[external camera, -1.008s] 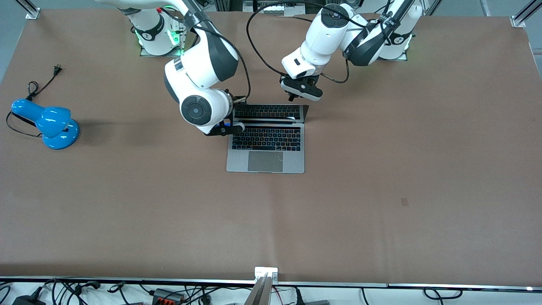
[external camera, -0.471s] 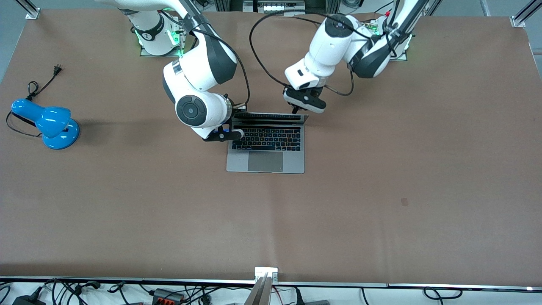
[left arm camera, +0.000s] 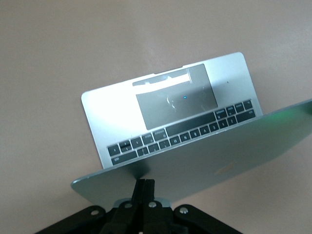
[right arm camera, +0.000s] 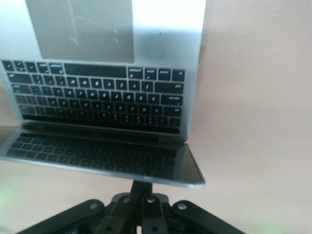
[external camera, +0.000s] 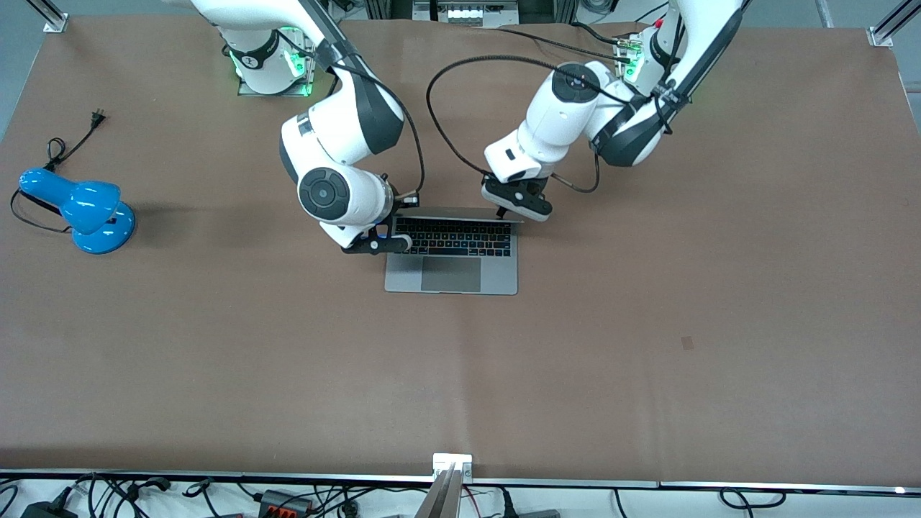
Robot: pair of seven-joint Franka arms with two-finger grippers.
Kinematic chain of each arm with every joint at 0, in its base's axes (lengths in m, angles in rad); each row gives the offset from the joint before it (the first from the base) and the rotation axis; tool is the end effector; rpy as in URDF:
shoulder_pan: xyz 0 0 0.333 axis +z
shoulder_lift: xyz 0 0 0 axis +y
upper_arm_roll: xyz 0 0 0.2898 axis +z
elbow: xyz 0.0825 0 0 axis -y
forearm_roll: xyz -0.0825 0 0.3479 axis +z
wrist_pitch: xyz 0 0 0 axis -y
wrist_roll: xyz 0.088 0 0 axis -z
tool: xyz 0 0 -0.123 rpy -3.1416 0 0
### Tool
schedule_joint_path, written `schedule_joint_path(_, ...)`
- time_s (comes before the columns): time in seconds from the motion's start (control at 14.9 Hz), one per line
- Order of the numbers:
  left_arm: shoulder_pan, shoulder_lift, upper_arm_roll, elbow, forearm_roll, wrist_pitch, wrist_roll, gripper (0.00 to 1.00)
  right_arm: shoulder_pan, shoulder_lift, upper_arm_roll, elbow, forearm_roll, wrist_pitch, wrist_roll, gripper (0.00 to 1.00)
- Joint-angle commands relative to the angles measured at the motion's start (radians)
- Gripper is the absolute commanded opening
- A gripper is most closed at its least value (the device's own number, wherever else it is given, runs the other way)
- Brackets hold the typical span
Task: Close laptop with both arms from behind
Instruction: 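Push the screen down toward the keyboard with both grippers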
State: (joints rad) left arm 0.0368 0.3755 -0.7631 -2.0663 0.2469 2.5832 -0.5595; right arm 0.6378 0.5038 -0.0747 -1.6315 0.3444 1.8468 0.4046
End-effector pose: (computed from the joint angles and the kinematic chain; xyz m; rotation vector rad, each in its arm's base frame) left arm 0.4414 -0.3762 0.3078 2.8697 -0.4227 0.2238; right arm 0.4901 0.3519 0.2919 -2.9728 -0.0298 0.5719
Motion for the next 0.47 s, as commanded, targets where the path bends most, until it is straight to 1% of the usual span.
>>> schedule_joint_path(0.0,-0.005,0.091,0.025,0.083,0.077,-0.003,0.001,0.01,-0.012,0.038,0.004,0.048,-0.016,0.009,0.02,0.0)
schedule_joint_path(0.2,-0.002,0.16,0.034,0.141,0.133,-0.003,0.0,0.01,-0.018,0.074,-0.002,0.087,-0.016,0.011,0.02,0.0)
schedule_joint_path(0.34,-0.009,0.186,0.057,0.155,0.14,-0.001,0.001,0.01,-0.02,0.096,-0.008,0.11,-0.016,0.012,0.02,0.0)
schedule_joint_path(0.4,-0.014,0.209,0.071,0.179,0.144,0.005,0.003,0.01,-0.02,0.107,-0.01,0.12,-0.016,0.014,0.02,0.0)
